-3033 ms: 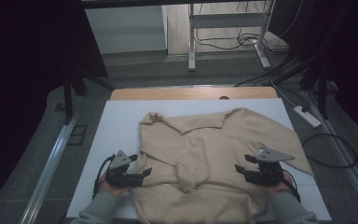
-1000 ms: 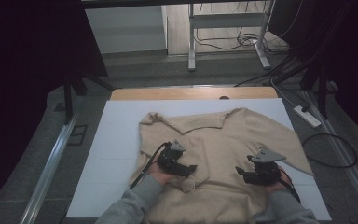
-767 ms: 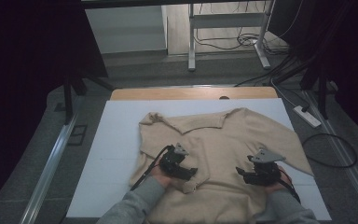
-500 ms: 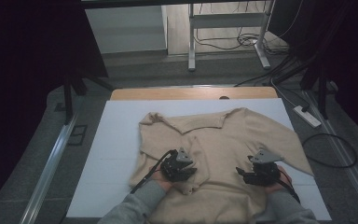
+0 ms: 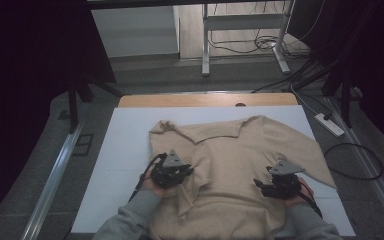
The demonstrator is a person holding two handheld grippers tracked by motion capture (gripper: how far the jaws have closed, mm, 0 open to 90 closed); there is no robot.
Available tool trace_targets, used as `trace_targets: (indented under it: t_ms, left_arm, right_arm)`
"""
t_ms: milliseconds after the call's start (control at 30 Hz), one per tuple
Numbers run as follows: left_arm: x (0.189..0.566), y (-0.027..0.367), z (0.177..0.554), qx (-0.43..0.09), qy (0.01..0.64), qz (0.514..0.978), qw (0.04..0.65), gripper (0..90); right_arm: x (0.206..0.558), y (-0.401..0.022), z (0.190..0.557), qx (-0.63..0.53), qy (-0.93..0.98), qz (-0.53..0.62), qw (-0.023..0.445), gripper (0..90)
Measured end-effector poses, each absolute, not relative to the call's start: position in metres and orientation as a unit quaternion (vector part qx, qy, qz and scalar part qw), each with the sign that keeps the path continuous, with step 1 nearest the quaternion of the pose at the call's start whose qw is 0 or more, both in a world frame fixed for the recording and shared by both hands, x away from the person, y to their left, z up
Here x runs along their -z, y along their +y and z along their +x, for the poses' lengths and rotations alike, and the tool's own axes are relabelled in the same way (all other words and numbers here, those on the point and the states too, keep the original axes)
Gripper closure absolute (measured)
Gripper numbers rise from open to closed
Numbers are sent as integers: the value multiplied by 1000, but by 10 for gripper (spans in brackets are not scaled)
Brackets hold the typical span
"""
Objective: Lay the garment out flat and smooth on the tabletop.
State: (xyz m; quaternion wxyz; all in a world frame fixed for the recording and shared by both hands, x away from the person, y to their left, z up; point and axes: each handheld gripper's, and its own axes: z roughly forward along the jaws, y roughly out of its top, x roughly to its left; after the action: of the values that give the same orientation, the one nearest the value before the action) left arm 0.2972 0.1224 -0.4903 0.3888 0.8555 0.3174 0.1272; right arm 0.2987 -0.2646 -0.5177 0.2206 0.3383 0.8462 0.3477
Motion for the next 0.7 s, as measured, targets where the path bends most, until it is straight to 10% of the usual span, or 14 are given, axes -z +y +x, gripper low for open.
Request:
trace_targets:
  t_ms: [700]
  left_arm:
    - [481,239,299,-189,431,797,378,802]
  right_arm:
    - [518,-267,299,-341,846,341,229,328]
